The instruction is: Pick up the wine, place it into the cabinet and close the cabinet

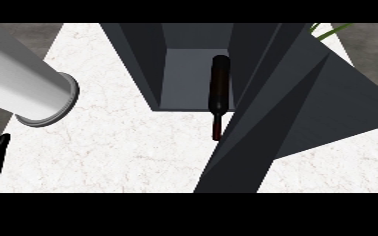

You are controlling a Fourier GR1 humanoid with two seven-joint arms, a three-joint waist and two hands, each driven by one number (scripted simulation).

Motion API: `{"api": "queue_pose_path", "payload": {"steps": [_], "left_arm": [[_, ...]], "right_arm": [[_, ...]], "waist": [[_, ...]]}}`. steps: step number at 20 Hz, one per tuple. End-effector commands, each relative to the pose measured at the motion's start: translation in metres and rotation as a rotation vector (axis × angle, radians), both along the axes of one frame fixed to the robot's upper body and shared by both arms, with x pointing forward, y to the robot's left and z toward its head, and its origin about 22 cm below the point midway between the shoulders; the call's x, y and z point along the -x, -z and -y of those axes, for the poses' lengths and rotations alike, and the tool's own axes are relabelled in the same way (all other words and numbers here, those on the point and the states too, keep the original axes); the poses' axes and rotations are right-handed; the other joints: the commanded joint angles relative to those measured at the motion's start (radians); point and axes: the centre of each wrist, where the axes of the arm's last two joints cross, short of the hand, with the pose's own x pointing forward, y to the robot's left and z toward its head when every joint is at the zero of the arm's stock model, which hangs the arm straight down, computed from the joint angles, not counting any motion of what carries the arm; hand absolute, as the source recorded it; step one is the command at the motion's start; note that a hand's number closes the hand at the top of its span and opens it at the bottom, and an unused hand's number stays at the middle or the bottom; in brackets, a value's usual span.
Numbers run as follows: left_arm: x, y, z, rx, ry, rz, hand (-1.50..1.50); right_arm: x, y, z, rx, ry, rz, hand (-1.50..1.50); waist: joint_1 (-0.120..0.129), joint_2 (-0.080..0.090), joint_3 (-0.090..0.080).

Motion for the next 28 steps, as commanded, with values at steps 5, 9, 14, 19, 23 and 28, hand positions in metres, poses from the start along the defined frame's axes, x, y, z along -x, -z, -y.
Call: {"api": "queue_pose_path", "payload": {"steps": [5,9,14,19,23,28], "left_arm": [[-0.004,-0.013,-0.018,0.021,0.015,-0.008,-1.50],[-0.011,-0.013,-0.011,0.041,0.068,-0.016,-1.50],[-0.016,-0.011,-0.012,0.062,0.071,0.003,-1.50],[-0.032,-0.020,-0.011,0.054,0.049,0.009,-1.50],[-0.023,-0.005,-0.005,0.070,0.090,-0.003,-1.50],[-0.038,-0.014,0.002,0.100,0.077,-0.014,-1.50]], "right_arm": [[0.028,-0.019,-0.027,-0.034,-0.078,0.127,1.50],[0.018,-0.008,-0.052,-0.017,-0.034,0.171,1.50],[-0.006,-0.021,-0.063,0.011,-0.011,0.197,1.50],[-0.015,-0.041,-0.066,-0.043,-0.020,0.159,1.50],[-0.048,-0.044,-0.087,-0.030,-0.001,0.173,1.50],[-0.089,-0.078,-0.115,-0.038,0.041,0.203,1.50]], "waist": [[0.004,0.000,-0.001],[0.004,0.003,-0.001],[0.021,0.009,-0.001],[0.016,0.012,-0.002],[0.052,0.019,-0.002],[0.034,0.019,0.000]]}}
